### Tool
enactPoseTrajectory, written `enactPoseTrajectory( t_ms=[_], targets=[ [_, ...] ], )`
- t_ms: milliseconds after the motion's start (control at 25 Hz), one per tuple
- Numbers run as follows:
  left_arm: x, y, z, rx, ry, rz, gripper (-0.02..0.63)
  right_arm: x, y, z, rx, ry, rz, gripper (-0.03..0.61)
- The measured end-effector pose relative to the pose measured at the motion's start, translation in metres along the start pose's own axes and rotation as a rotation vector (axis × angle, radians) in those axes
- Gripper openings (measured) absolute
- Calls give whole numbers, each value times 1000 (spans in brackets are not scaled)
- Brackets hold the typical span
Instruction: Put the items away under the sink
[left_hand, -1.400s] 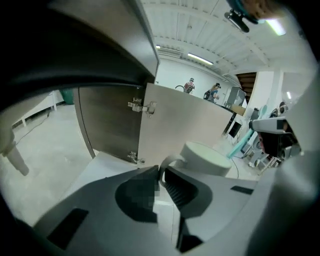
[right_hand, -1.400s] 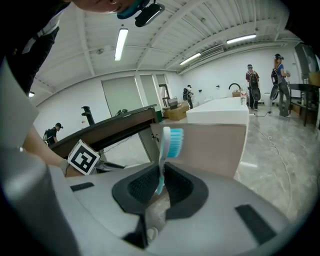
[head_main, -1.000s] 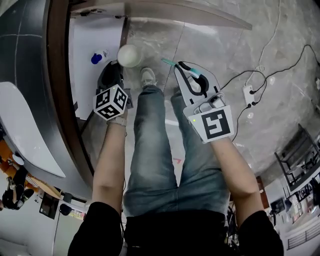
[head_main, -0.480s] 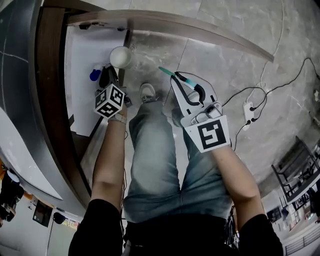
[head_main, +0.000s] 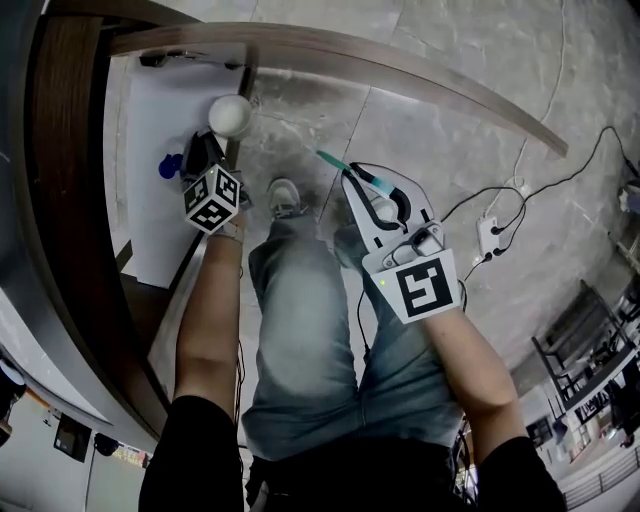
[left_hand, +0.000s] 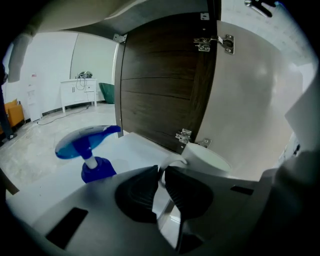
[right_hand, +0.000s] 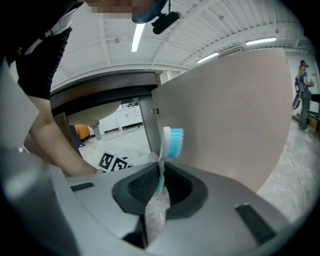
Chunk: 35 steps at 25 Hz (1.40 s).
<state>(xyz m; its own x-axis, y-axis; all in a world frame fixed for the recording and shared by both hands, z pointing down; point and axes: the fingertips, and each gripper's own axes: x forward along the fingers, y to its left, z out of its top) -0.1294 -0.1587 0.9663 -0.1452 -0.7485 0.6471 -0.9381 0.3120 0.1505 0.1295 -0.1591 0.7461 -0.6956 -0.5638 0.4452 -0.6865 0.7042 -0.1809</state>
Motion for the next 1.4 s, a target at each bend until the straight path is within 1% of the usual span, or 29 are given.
enactPoseTrajectory(
  t_ms=[120,360,520,720,1080,1200,1280,1400],
  targets=[
    [7,6,-2,-3,-11,24,52,-1,-2,-5,-8,14,7,51],
    [19,16,-7,-28,-20,51,52,4,-2,-8,-11,3,18,51],
    [29,26,-6,-60,-26,86,52,7,4,-16,-27,20,44,51],
    [38,29,-5,-87,-35,97,49,11,7,-18,-25,21,55,51],
    [47,47,3,-143,-47,153,46,15,7,-18,-30,25,54,51],
    [47,48,3,-132,-30,156,46,15,7,-17,-30,23,51,51],
    [44,48,0,-107,-4,159,48,15,9,-14,-25,15,48,51],
    [36,55,-8,-105,48,176,48,12,13,-11,-13,21,48,51]
  ],
)
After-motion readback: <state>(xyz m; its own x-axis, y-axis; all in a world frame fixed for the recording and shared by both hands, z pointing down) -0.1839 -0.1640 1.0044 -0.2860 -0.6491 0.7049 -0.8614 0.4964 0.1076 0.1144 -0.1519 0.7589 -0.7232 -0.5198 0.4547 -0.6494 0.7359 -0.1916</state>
